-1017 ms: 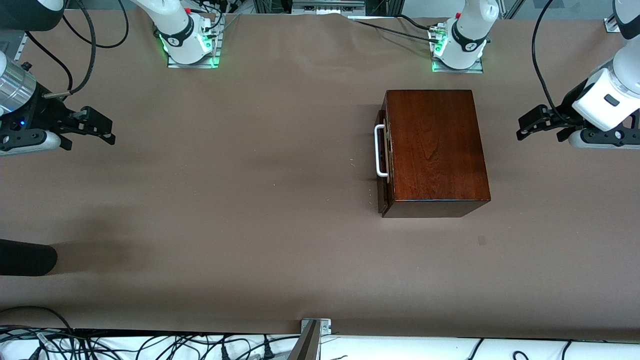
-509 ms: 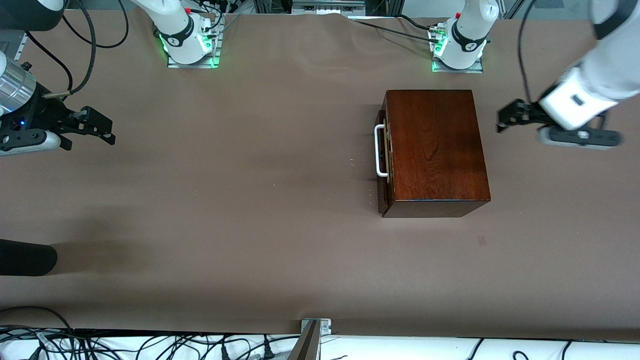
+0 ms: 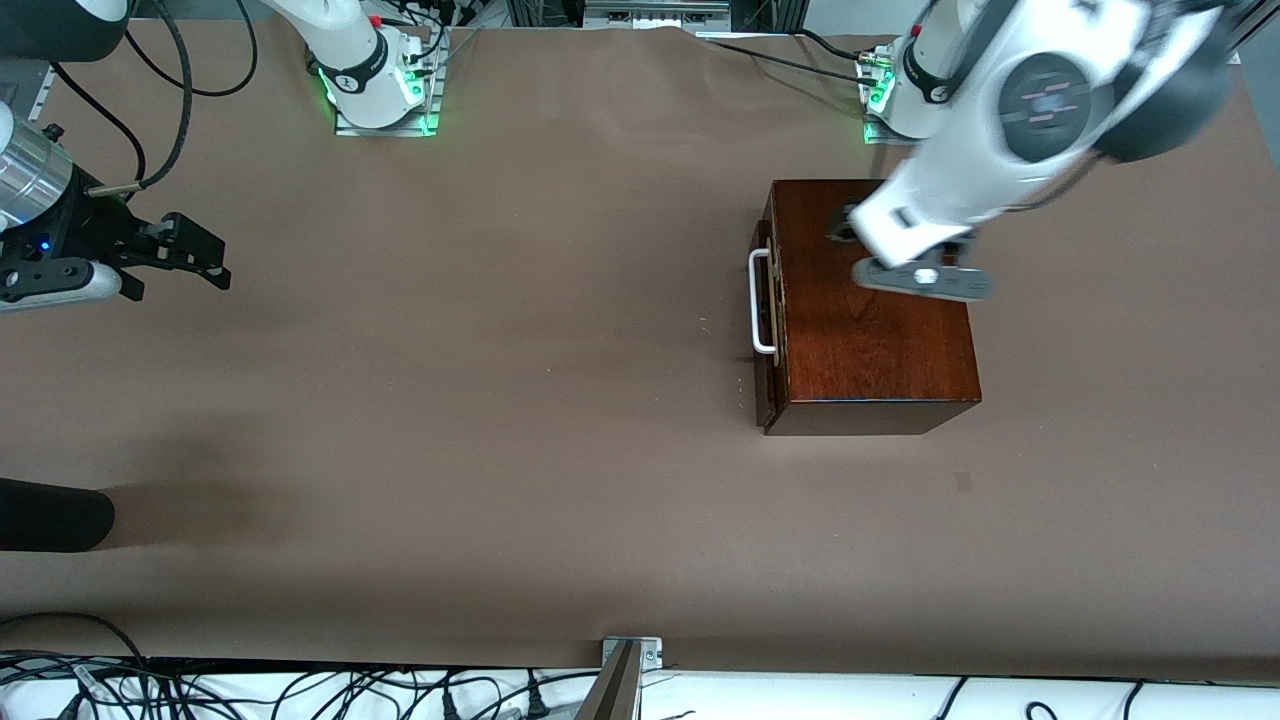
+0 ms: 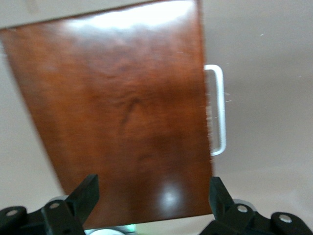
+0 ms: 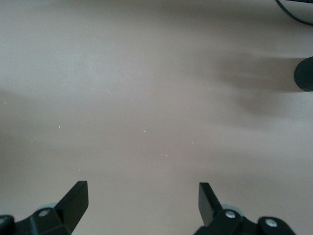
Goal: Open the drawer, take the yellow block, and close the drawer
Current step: 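Reach the left gripper to the white drawer handle of the wooden box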
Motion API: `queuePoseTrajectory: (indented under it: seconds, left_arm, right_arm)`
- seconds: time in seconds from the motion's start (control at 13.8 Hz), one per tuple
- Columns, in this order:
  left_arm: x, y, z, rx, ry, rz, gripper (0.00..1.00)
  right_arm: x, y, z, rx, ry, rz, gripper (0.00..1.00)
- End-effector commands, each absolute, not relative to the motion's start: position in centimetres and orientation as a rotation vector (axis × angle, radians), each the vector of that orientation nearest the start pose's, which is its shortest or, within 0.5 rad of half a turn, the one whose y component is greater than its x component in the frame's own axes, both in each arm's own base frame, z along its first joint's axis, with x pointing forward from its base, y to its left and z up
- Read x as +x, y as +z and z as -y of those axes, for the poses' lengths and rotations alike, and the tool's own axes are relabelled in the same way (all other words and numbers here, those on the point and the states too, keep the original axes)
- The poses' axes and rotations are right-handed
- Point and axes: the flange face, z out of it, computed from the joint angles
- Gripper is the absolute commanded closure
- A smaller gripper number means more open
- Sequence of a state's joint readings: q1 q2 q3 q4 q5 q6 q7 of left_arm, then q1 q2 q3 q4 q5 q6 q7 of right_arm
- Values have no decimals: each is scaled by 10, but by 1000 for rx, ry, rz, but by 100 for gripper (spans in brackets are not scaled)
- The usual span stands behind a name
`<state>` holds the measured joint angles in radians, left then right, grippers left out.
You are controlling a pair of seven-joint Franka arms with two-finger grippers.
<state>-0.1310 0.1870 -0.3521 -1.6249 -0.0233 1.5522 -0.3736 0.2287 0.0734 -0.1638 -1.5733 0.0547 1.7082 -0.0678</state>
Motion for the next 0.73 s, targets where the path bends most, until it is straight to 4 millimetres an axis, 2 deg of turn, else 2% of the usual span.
queuePoseTrajectory:
  seconds: [0.0,0.07,0.29,0.51,0.65]
  left_arm:
    - [521,459,324,-3070,418,-139,0]
    - [515,440,343,-3049,436,-162,0]
    - [493,401,389,-2970,348,-182,0]
    - [476,355,411,-2900,206,-202,0]
    - [459,335,422,-2908,173,-155,0]
  right_arm:
    - [588,600,-49,-3096,-116,198,0]
    - [588,600,-49,-3097,-116,201,0]
    - [587,601,-49,-3096,-108,201,0]
    - [587,601,-50,-3097,-113,203,0]
    - [587,601,-50,-3097,-113,206,0]
